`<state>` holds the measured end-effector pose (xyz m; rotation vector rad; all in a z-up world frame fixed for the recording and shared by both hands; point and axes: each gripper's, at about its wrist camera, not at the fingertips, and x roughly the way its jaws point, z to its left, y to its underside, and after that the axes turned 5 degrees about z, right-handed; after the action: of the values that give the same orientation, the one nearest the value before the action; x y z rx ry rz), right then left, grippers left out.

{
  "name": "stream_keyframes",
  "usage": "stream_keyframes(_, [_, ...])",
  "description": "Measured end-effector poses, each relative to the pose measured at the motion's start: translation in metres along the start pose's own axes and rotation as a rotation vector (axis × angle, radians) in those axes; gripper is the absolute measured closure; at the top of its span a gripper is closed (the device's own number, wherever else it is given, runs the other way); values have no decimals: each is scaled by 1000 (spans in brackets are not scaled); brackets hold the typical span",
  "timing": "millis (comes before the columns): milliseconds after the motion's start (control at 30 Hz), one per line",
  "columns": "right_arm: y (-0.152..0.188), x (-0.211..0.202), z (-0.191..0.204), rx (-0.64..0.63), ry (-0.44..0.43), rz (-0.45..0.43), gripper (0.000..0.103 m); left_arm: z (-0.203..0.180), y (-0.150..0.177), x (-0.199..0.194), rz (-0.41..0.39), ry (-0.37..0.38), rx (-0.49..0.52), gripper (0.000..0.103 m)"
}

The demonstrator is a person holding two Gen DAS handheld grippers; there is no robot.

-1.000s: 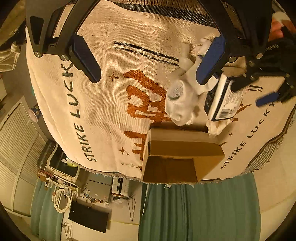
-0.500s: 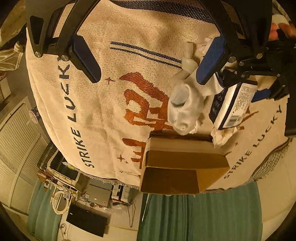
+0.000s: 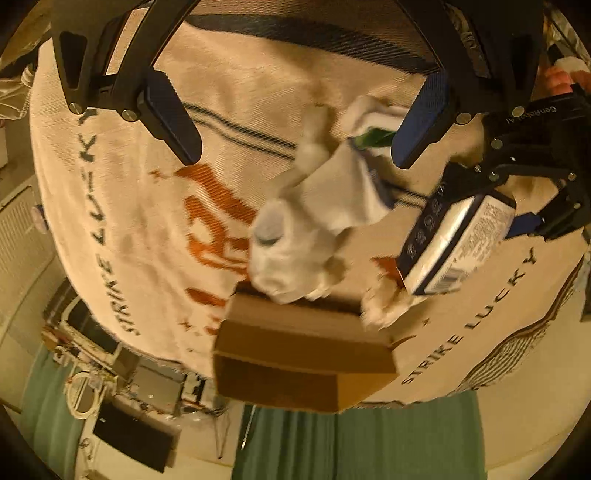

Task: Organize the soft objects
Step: 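Grasp the white wet-wipe pack with the left gripper, then carry the wet-wipe pack into the box with the left gripper while the right gripper carries a sock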

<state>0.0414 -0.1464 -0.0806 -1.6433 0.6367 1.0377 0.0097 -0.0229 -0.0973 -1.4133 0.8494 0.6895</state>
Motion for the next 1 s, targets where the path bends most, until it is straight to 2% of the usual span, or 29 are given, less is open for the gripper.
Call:
stream_keyframes(167, [10,14,22,-25,-65,52,1,6,11,-7,-28,-47,19,29])
stream_keyframes(267, [15,22,35,-45,-91,81,9,7,12,-7,-33,-42,22,29])
stream_keyframes(467, [17,39,45,-32,-107,140,40,6,14,-3,-26,-37,31,30])
stream_keyframes(500, [17,40,45,-29,-110,148,52,6,14,-3,-28,-38,32,30])
stream_keyframes(533, [18,41,45,-28,-105,155,57,6,14,-3,-30,-41,32,30])
stream_keyframes(700, [18,34,45,-21,-104,131,63,3,17,-10,-44,-57,26,30])
stream_keyframes(1000, [9,-5,36,4,-132,25,64,2,7,-42,-109,-84,12,30])
